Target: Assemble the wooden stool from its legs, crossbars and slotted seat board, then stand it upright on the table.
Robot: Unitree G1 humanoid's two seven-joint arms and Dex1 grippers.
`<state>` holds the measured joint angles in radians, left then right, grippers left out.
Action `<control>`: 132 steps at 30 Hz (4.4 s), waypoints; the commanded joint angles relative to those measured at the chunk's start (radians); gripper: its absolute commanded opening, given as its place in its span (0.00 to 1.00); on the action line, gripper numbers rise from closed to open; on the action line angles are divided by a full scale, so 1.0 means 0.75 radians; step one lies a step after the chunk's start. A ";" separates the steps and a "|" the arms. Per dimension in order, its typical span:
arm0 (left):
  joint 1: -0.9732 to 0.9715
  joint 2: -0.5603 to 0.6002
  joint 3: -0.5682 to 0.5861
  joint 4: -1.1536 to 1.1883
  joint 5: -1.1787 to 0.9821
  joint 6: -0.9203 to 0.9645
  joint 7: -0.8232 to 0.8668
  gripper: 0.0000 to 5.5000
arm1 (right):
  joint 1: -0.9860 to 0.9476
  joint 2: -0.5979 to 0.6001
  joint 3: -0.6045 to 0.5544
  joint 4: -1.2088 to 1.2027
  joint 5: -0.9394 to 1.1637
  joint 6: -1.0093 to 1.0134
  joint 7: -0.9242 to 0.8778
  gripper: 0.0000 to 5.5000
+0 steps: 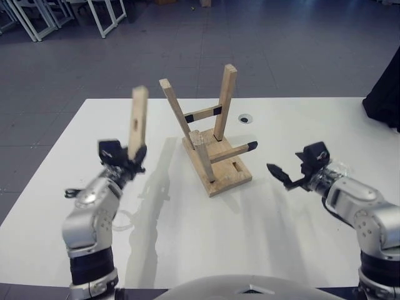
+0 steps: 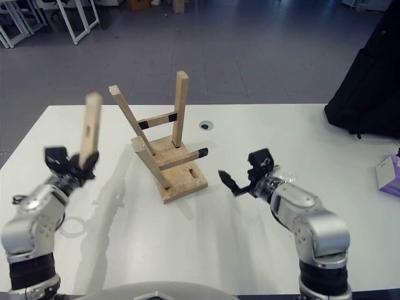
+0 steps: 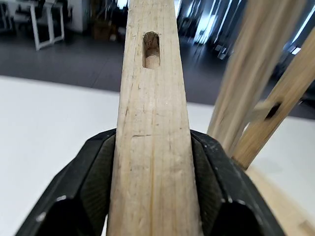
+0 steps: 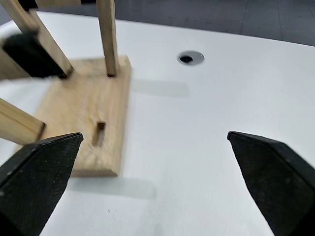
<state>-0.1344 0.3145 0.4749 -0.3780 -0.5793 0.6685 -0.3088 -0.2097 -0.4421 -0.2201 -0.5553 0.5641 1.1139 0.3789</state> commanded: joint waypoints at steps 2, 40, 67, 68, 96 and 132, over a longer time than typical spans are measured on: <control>-0.259 0.032 0.216 -0.044 -0.723 0.053 -0.088 0.37 | -0.429 0.072 -0.255 0.240 0.428 0.150 0.091 1.00; -0.455 0.116 -0.418 0.248 -0.891 0.313 -0.668 0.37 | -0.996 0.242 -0.057 0.750 1.209 0.240 -0.092 0.71; -0.472 0.222 -0.267 0.301 -0.820 0.251 -0.612 0.82 | -1.179 -0.050 -0.115 1.007 0.950 0.062 0.068 0.37; -0.444 0.214 -0.247 0.286 -0.797 0.225 -0.574 0.85 | -1.183 -0.086 -0.123 1.035 0.918 0.050 0.081 0.37; 0.042 0.091 -0.583 0.488 0.470 -0.270 0.111 0.95 | 0.011 0.138 0.387 0.293 -0.148 -0.557 -0.087 0.37; -0.059 0.047 -0.559 0.653 0.533 -0.320 0.002 0.95 | -0.055 0.189 0.479 0.796 -0.181 -1.547 1.037 0.37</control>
<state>-0.1586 0.3592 0.0631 0.1049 -0.1896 0.4263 -0.3003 -0.2186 -0.3136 0.1327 0.0103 0.4517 -0.0250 1.1670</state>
